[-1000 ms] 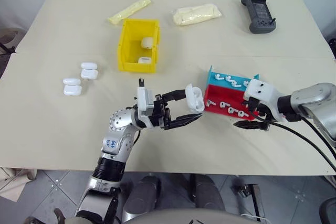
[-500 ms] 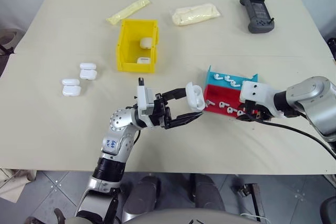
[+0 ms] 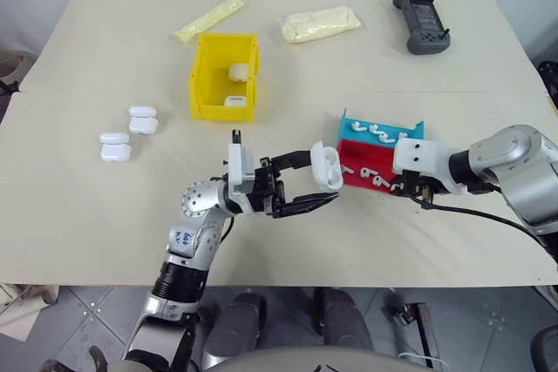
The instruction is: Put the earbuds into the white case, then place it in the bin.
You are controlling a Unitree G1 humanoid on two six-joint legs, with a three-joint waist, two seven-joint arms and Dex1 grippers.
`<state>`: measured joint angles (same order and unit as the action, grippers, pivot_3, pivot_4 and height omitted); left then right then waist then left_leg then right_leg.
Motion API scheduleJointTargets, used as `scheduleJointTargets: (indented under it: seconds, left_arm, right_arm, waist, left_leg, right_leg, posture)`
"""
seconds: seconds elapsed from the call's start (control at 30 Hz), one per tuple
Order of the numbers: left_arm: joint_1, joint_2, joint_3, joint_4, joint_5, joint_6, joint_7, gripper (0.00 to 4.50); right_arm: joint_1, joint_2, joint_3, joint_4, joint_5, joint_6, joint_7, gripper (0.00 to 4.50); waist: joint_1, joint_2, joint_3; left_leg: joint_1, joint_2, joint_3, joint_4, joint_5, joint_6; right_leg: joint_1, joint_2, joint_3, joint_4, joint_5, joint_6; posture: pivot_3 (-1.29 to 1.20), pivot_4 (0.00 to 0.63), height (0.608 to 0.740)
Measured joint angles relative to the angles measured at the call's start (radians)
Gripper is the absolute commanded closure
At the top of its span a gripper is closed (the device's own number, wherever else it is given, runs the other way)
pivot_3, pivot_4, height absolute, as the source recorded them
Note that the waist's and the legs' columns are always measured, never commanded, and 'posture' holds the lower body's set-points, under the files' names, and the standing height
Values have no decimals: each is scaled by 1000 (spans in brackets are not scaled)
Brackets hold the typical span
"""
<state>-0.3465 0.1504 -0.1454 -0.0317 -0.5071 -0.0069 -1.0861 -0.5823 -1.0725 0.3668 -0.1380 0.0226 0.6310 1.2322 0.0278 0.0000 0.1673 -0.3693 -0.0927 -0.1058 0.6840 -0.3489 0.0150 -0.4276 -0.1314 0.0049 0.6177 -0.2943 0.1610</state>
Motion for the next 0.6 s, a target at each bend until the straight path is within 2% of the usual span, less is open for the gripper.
scheduleJointTargets:
  seconds: [0.4, 0.5, 0.6]
  left_arm:
    - [2, 11, 4, 0, 0, 0, -11, 1764]
    - [1, 22, 6, 1, -5, 0, -30, 1764]
    - [-2, 31, 12, 5, -10, 13, -33, 1764]
  right_arm:
    - [25, 10, -28, -21, -11, 14, 6, 4009]
    - [57, 9, -63, -49, 6, 45, 5, 4009]
    - [119, 0, -149, -108, 90, 77, 28, 4009]
  waist:
    - [0, 0, 0]
    - [1, 0, 0]
    - [2, 0, 0]
  left_leg:
    - [0, 0, 0, 0, 0, 0]
    - [-1, 0, 0, 0, 0, 0]
    - [-1, 0, 0, -1, 0, 0]
  right_leg:
    - [0, 0, 0, 0, 0, 0]
    - [0, 0, 0, 0, 0, 0]
    - [-1, 0, 0, -1, 0, 0]
  posture:
    - [0, 150, 740]
    - [0, 150, 740]
    - [0, 150, 740]
